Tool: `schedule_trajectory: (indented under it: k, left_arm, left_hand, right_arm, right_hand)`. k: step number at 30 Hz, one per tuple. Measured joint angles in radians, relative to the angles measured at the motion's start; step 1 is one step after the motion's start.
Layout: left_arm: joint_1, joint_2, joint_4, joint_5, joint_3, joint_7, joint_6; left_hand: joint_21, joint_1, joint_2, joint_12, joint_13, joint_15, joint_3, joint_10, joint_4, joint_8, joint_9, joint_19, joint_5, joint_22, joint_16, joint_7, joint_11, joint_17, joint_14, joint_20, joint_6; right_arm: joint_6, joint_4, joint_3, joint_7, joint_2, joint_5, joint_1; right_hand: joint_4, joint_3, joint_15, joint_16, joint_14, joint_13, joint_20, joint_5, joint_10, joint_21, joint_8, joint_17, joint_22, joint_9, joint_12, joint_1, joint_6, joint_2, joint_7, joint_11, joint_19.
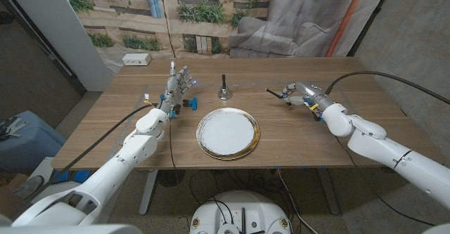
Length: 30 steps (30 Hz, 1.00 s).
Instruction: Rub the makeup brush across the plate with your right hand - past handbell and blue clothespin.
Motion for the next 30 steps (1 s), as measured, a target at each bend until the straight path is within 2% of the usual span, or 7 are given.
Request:
schedule_trajectory:
  k: [4, 5, 10, 21, 28, 30]
  left_arm:
    - [0.0, 0.0, 0.0, 0.0, 0.0, 0.0, 0.0]
    - [0.0, 0.0, 0.0, 0.0, 0.0, 0.0, 0.0]
    - [0.0, 0.0, 0.0, 0.0, 0.0, 0.0, 0.0]
    - [0.0, 0.0, 0.0, 0.0, 0.0, 0.0, 0.0]
    - [0.0, 0.0, 0.0, 0.0, 0.0, 0.0, 0.0]
    - [0.0, 0.0, 0.0, 0.0, 0.0, 0.0, 0.0]
  left_hand:
    - [0.0, 0.0, 0.0, 0.0, 0.0, 0.0, 0.0, 0.0, 0.0, 0.0, 0.0, 0.0, 0.0, 0.0, 0.0, 0.0, 0.0, 0.0, 0.0, 0.0, 0.0]
    - [0.0, 0.0, 0.0, 0.0, 0.0, 0.0, 0.0, 0.0, 0.0, 0.0, 0.0, 0.0, 0.0, 0.0, 0.0, 0.0, 0.0, 0.0, 0.0, 0.0, 0.0]
    - [0.0, 0.0, 0.0, 0.0, 0.0, 0.0, 0.0, 0.0, 0.0, 0.0, 0.0, 0.0, 0.0, 0.0, 0.0, 0.0, 0.0, 0.0, 0.0, 0.0, 0.0]
    - [0.0, 0.0, 0.0, 0.0, 0.0, 0.0, 0.0, 0.0, 0.0, 0.0, 0.0, 0.0, 0.0, 0.0, 0.0, 0.0, 0.0, 0.0, 0.0, 0.0, 0.0]
    - [0.0, 0.0, 0.0, 0.0, 0.0, 0.0, 0.0, 0.0, 0.0, 0.0, 0.0, 0.0, 0.0, 0.0, 0.0, 0.0, 0.0, 0.0, 0.0, 0.0, 0.0]
    - [0.0, 0.0, 0.0, 0.0, 0.0, 0.0, 0.0, 0.0, 0.0, 0.0, 0.0, 0.0, 0.0, 0.0, 0.0, 0.0, 0.0, 0.0, 0.0, 0.0, 0.0]
  right_arm:
    - [0.008, 0.003, 0.014, -0.008, 0.016, 0.019, -0.016]
    - [0.028, 0.002, 0.016, -0.035, 0.02, 0.085, -0.019]
    - [0.035, -0.007, 0.026, -0.063, 0.043, 0.146, -0.032]
    - [0.017, -0.034, 0.031, -0.109, 0.096, 0.239, -0.063]
    - [0.015, -0.046, 0.027, -0.121, 0.137, 0.261, -0.082]
    - [0.016, -0.048, 0.025, -0.142, 0.146, 0.303, -0.085]
  right_hand:
    - [0.0, 0.0, 0.0, 0.0, 0.0, -0.002, 0.0, 0.0, 0.0, 0.0, -0.003, 0.0, 0.0, -0.006, 0.0, -0.015, 0.0, -0.001, 0.0, 0.0, 0.0]
    - [-0.003, -0.003, 0.0, 0.0, 0.0, -0.002, 0.0, 0.0, 0.0, 0.0, -0.003, 0.0, 0.0, -0.006, 0.0, -0.015, 0.0, -0.001, 0.0, 0.0, 0.0]
    - [0.0, -0.009, 0.0, 0.0, 0.0, -0.002, 0.0, 0.0, 0.0, 0.0, -0.007, 0.0, 0.0, -0.008, 0.0, -0.015, 0.0, -0.002, 0.0, 0.0, 0.0]
    - [-0.003, -0.012, 0.0, 0.0, 0.0, -0.002, 0.0, 0.0, 0.0, 0.0, -0.015, 0.002, 0.0, -0.015, -0.008, -0.015, 0.003, -0.002, -0.003, 0.0, 0.0]
    - [-0.006, -0.014, 0.0, 0.0, -0.008, -0.002, 0.0, 0.0, 0.0, 0.0, -0.015, 0.003, 0.0, -0.019, -0.008, -0.015, 0.003, -0.002, -0.004, 0.0, 0.0]
    - [-0.008, -0.017, 0.0, 0.0, -0.008, -0.002, 0.0, 0.0, 0.0, 0.0, -0.018, 0.003, 0.0, -0.019, -0.008, -0.014, 0.003, -0.002, -0.004, 0.0, 0.0]
